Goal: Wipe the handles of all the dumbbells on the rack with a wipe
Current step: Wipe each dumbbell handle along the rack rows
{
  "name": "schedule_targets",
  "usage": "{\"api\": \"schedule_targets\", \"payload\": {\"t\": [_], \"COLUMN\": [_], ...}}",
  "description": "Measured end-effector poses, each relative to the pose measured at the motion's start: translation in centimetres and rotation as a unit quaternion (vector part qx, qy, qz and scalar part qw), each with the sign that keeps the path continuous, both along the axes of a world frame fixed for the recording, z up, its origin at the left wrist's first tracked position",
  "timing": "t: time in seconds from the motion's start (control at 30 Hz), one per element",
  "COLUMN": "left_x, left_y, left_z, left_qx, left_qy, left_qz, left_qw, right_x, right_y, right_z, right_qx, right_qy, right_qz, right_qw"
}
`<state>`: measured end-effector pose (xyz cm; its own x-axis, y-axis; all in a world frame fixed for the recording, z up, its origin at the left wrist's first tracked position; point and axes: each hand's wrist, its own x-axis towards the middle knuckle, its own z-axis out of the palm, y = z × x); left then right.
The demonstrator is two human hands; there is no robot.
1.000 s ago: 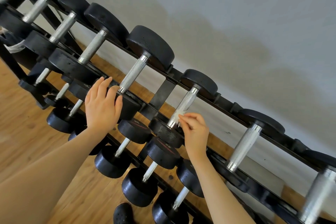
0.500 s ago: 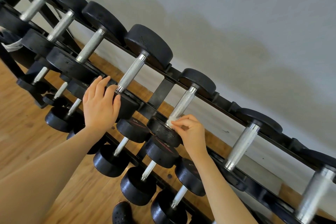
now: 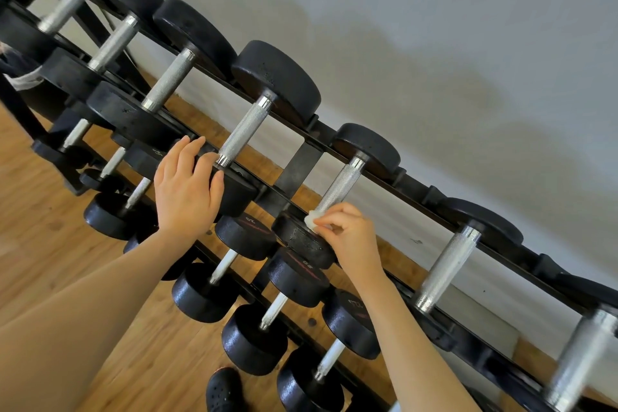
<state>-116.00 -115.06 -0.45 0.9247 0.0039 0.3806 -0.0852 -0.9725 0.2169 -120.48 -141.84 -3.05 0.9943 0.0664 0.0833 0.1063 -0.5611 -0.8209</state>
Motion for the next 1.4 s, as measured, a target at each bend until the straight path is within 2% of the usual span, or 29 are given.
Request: {"api": "schedule_targets", "payload": {"t": [0.2,0.33,0.53,0.67,0.9,0.97,1.17,1.3,1.4], "left_x": [0.0,0.0,0.1,0.1,0.2,0.1,0.1,0.2,0.2], "left_y": [0.0,0.0,0.1,0.1,0.2,0.2,0.4,0.4,0.3], "left_z": [0.1,0.1,-0.1,-0.2,-0.2,-0.2,-0.3,-0.3,-0.2], "left_qx": [-0.002,-0.001,0.013,0.016,0.016,0.019,0.032,0.034,0.032], "left_qy": [0.000,0.001,0.002,-0.002,-0.010,-0.006,-0.006,-0.003,-0.001], "left_qz": [-0.001,0.003,0.003,0.007,0.002,0.002,0.001,0.001,0.001], "left_qw": [1.000,1.000,1.000,1.000,1.000,1.000,0.999,0.999,1.000], "right_x": [-0.8,-0.4,1.4,1.3,3.2,3.4,2.2,3.4,3.2], "right_y": [-0.9,-0.2,0.0,0.1,0.7,0.9,-0.3,1.0,1.3], "right_z": [-0.2,0.5,1.9,2.8,3.9,4.4,4.4,4.5,4.3], "right_qx": [0.022,-0.019,-0.101,-0.168,-0.263,-0.265,-0.195,-0.274,-0.264], "right_qy": [0.011,-0.028,-0.029,-0.051,0.008,0.007,0.001,0.041,0.032], "right_qz": [-0.034,-0.025,0.065,0.143,0.235,0.262,0.240,0.252,0.229], "right_qw": [0.999,0.999,0.992,0.974,0.936,0.928,0.951,0.927,0.936]}}
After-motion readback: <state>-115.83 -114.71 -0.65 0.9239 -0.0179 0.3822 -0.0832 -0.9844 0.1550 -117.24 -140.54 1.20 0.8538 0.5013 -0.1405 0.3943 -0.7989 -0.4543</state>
